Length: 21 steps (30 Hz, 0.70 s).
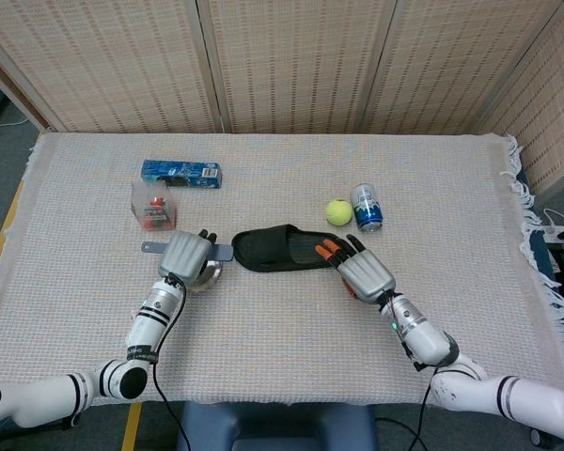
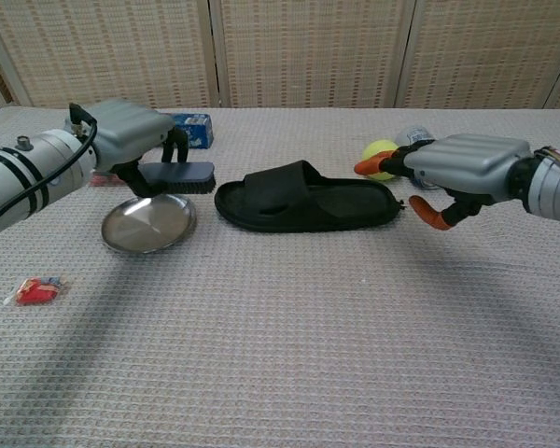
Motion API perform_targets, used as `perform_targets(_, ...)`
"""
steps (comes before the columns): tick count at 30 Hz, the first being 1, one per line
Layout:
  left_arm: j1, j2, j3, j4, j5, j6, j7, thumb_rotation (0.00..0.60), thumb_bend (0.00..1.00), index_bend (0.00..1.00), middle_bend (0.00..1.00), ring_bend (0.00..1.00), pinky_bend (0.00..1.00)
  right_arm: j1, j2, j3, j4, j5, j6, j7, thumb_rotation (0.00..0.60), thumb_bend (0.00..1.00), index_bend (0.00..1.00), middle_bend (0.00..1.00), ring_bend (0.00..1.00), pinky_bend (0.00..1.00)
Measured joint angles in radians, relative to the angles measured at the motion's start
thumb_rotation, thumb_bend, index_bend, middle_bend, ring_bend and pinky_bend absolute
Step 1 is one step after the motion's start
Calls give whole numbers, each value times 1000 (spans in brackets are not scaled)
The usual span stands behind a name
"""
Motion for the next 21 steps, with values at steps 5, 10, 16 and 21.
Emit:
perform_targets(5, -31, -31, -9, 17, -25, 11, 8, 600, 404, 423, 471, 857, 1000, 69, -66, -11, 60, 110, -43, -97, 600, 748, 0, 0, 0, 0)
perform_targets(10, -71, -73, -14, 42, -33, 15, 12, 600, 403, 423, 468, 857, 1000, 114, -110, -40, 102, 217, -53, -173, 600, 748, 0, 0, 0, 0)
perform_targets(16, -125, -137, -23, 79, -45, 11, 23, 600, 404, 421, 466, 857, 1000, 155, -137, -87, 126, 315, -49, -228, 600, 749, 0, 0, 0, 0)
perform_targets(21, -158, -196, -27, 135, -46, 20, 19, 600, 406, 410, 457, 857, 1000, 173, -133, -117, 112, 342, -34, -234, 600, 749, 0, 0, 0, 0)
